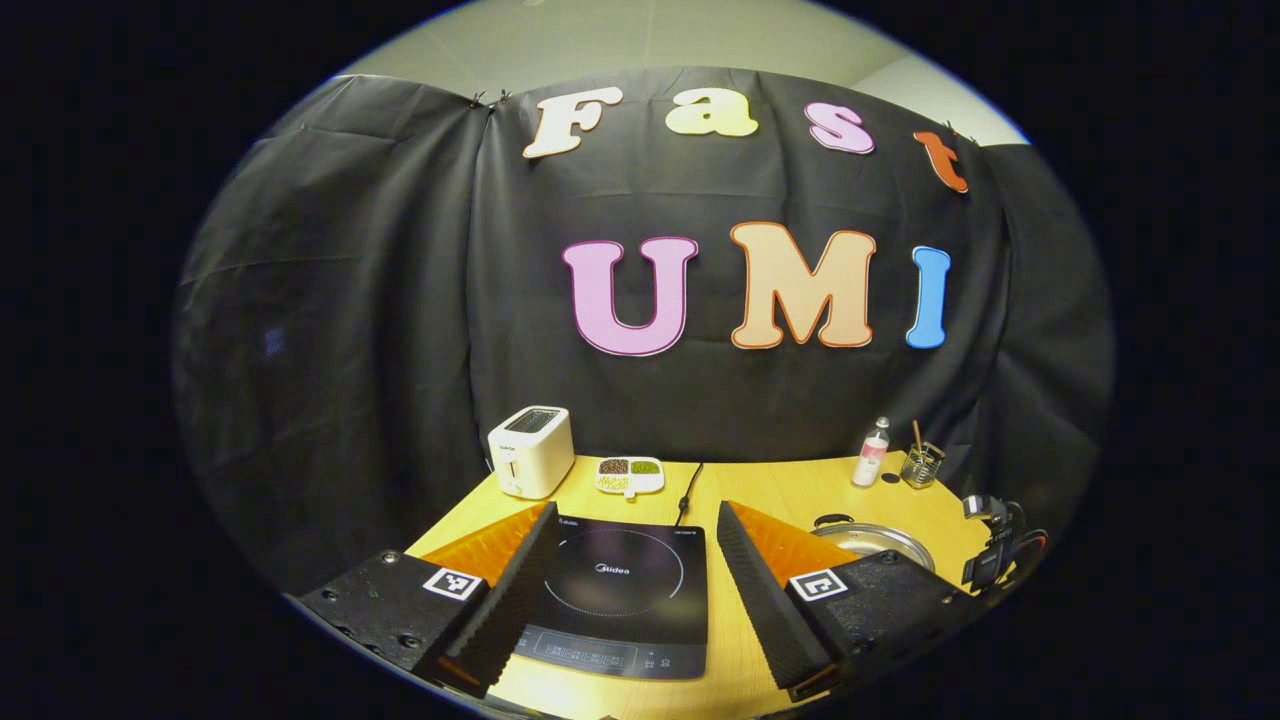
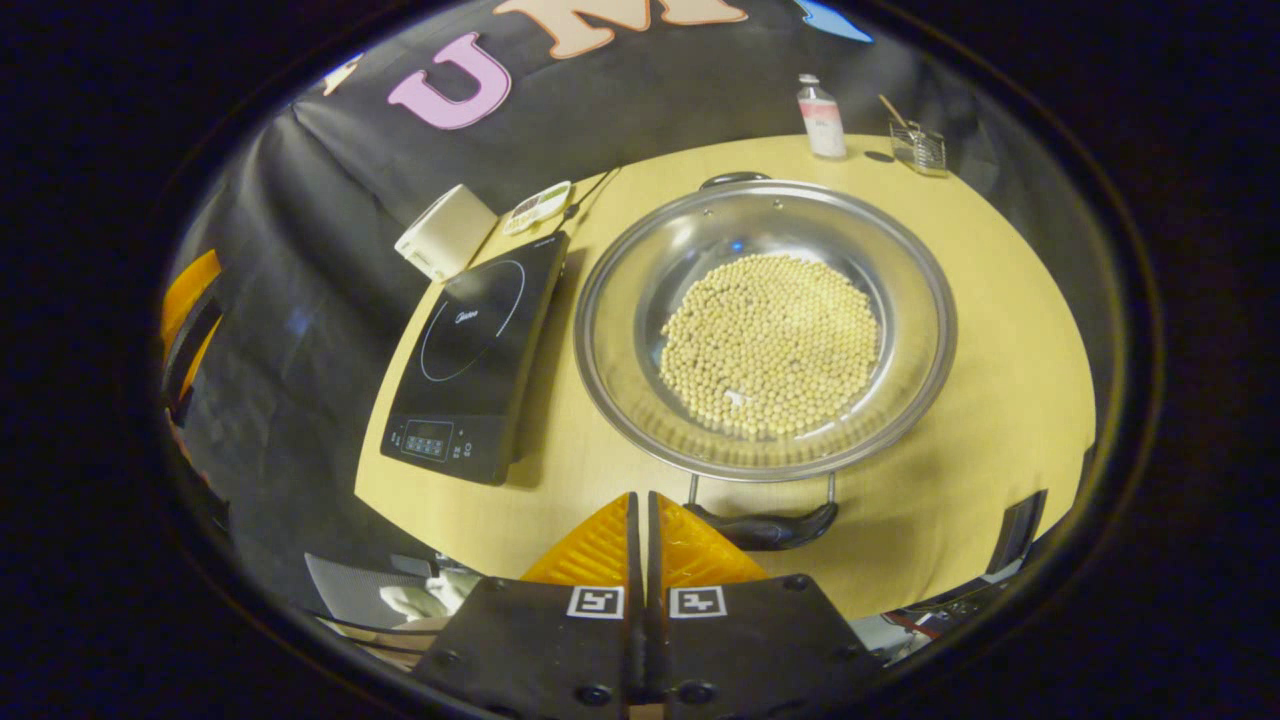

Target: First push the handle of the pot to place it horizontally, then grasp the pot with both hands and set it on the induction cooktop.

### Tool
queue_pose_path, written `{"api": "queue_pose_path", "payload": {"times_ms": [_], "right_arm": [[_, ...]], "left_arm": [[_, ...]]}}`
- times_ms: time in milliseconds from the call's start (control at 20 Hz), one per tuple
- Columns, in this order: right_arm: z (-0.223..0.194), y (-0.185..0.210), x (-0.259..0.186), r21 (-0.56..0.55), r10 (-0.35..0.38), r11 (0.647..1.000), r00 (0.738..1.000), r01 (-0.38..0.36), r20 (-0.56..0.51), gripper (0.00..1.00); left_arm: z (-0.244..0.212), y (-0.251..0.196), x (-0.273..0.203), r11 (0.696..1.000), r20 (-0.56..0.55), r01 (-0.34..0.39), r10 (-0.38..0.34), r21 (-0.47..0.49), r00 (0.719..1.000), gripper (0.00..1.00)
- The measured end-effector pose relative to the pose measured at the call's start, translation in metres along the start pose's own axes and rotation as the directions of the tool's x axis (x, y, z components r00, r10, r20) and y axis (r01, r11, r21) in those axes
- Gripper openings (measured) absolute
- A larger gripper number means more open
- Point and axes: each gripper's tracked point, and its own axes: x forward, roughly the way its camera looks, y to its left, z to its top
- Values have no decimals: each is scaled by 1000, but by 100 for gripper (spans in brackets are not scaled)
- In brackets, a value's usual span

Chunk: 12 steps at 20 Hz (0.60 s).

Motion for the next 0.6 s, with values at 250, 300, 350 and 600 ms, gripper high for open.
{"api": "queue_pose_path", "payload": {"times_ms": [250,300,350,600], "right_arm": [[-7,-3,13,3,1,1000,998,-1,-63,0],[-5,-5,14,6,-1,1000,998,2,-66,2],[-4,-7,15,9,-7,1000,998,8,-68,0],[1,-16,16,9,-39,999,997,40,-66,0]], "left_arm": [[-1,1,4,1000,-9,-13,13,0,1000,96],[-1,2,4,1000,-8,-18,18,-1,1000,96],[0,2,6,1000,-5,-21,21,-4,1000,96],[-3,-1,9,1000,-13,-27,26,-12,1000,96]]}}
